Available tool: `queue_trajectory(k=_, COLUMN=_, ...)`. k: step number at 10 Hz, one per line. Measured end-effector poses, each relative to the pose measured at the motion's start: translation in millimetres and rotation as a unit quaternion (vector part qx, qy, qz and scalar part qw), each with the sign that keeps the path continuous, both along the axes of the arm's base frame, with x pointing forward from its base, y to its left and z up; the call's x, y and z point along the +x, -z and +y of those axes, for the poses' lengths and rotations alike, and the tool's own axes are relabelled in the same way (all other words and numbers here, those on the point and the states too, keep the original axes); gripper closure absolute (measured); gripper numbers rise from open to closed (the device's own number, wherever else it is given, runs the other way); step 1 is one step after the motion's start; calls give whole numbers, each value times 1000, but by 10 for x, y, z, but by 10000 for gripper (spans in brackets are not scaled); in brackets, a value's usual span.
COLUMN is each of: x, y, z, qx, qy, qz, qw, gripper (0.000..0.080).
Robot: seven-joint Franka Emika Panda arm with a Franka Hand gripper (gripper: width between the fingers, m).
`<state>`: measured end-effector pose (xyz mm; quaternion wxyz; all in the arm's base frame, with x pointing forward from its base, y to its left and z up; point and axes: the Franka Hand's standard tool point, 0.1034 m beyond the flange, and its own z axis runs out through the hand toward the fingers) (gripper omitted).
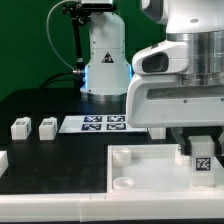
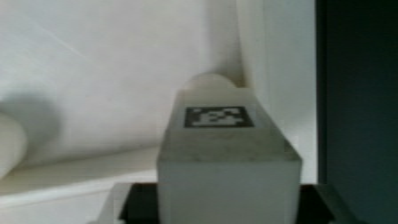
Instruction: Assemble one leg
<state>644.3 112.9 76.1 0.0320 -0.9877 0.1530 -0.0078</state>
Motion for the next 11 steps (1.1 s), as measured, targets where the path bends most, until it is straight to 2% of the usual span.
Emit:
queue_trajectory(k=1, x=0, y=1, z=-3, qx=2, qy=70, qz=4, qw=998, gripper=508)
queue_trajectory(k=3, x=-11, y=7, z=-10, qx=-1, qy=266, qz=15, qw=964, gripper=508)
queue_trajectory(k=4, x=-17, y=17, z=-24, qx=11, qy=368, qz=24, qw=930, gripper=508)
queue_trajectory(k=5, x=-33, y=21, z=-30, qx=24, qy=476, qz=33, qw=878, gripper=508)
queue_trajectory(k=6, x=-46, y=19, z=-19, qx=27, qy=556, qz=37, qw=830, gripper=508)
queue_trajectory(k=7, x=-50, y=15, z=-9, qx=23, qy=601, qz=35, qw=798, gripper=508)
queue_trajectory(k=9, x=-51, y=16, z=-10, qx=23, qy=579, qz=34, qw=814, gripper=507)
queue_trajectory(k=10, x=-54, y=26, z=0, qx=22, qy=548, qz=31, qw=836, gripper=507)
queue_trajectory(k=11, x=-85, y=53, z=48, qx=17, qy=481, qz=26, qw=876, gripper=317)
